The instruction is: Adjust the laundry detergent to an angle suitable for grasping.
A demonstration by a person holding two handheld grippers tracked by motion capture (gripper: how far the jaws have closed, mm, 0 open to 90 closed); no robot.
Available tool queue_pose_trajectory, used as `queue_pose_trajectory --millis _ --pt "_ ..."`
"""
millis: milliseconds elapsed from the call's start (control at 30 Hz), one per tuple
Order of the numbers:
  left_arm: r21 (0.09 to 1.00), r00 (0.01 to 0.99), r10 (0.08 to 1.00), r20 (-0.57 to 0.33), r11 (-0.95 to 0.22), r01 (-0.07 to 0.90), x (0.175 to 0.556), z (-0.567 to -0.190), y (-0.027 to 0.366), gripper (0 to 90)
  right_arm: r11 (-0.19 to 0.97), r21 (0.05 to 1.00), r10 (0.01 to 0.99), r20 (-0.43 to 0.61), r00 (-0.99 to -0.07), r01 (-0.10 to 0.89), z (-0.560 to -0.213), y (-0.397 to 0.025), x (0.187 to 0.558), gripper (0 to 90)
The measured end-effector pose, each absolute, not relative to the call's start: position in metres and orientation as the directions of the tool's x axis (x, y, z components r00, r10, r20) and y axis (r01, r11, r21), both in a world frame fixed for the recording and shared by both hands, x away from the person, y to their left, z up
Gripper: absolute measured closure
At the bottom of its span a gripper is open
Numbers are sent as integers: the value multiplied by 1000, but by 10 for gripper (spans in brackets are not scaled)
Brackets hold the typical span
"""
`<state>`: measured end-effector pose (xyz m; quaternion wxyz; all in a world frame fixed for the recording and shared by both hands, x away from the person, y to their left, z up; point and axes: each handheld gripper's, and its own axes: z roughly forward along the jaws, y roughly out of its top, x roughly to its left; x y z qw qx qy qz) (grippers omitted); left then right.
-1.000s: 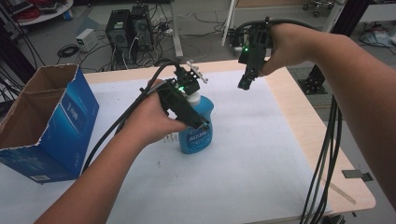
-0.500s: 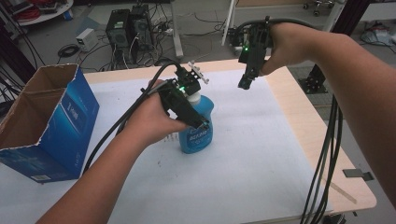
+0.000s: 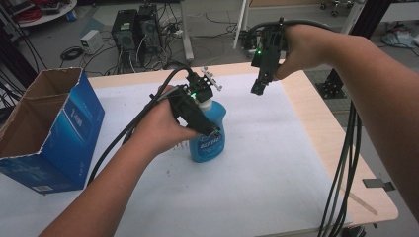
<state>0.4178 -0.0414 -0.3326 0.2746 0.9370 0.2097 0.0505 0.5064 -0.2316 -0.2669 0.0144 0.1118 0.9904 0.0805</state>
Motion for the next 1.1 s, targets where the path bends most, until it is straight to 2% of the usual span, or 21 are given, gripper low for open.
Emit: queue_pose_trajectory --millis 233,333,567,867,1100 --pt "536 912 410 -34 -762 363 418 -332 -42 333 963 161 221 -13 -975 216 -267 -232 507 17" --pt "546 914 405 -27 -760 353 416 -332 -44 415 963 160 220 -12 -975 215 -268 -231 507 17" --pt "548 911 412 -29 -755 359 415 -331 -44 421 965 157 216 -11 -976 211 -269 -229 507 17" --pt "542 919 395 11 -774 327 409 -329 -46 429 966 150 215 -7 -977 211 -271 -228 509 17" --pt "551 925 380 -10 -770 322 406 -322 -42 430 966 149 214 -7 -977 211 -271 -227 508 17"
